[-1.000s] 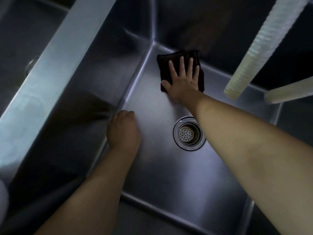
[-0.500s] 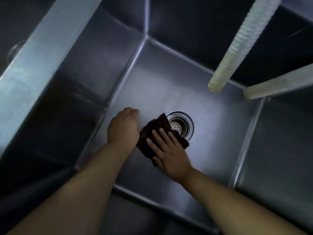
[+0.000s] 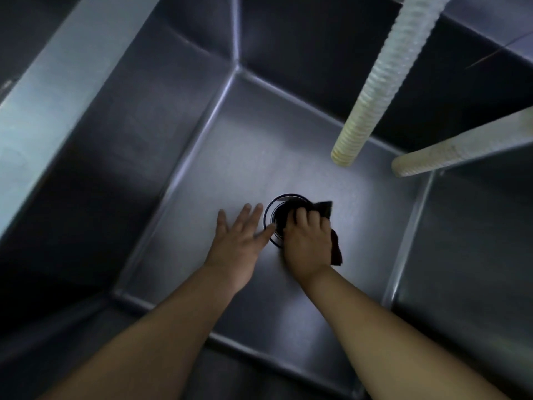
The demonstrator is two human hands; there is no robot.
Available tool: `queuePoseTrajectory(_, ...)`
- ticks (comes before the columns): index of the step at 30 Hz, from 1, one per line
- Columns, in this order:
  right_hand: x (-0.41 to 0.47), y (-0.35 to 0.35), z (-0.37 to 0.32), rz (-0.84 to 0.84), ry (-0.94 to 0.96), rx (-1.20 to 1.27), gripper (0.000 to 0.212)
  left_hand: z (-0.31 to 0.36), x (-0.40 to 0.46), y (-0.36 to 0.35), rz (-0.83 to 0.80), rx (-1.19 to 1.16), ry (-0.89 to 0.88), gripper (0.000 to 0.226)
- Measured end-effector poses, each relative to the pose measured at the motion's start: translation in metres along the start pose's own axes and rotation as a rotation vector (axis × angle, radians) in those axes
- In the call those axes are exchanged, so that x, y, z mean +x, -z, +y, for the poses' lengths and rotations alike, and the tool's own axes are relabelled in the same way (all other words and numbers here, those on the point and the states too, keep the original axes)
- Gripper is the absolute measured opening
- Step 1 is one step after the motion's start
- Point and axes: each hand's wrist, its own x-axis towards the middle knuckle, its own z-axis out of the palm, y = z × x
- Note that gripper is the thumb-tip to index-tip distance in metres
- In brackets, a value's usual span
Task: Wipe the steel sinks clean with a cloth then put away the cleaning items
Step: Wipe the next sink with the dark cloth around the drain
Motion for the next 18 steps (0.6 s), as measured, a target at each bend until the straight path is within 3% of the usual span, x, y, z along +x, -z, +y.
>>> queuePoseTrajectory(5, 0.0, -0.015, -0.008, -0.051, -0.012, 0.234, 0.032, -0.001, 0.015, 0.006, -0.103, 0.091, -0.007, 0.083)
queuePoseTrajectory(10, 0.013, -0.014, -0.001, -0.14, 0.105, 0.277, 0.039, -0.003, 0.02, 0.01, -0.135, 0.103, -0.015, 0.075)
queuePoseTrajectory(18, 0.024, -0.006, 0.017, -0.316, 0.306, 0.265, 0.043, 0.003, 0.028, 0.02, -0.242, 0.252, 0.0, 0.083)
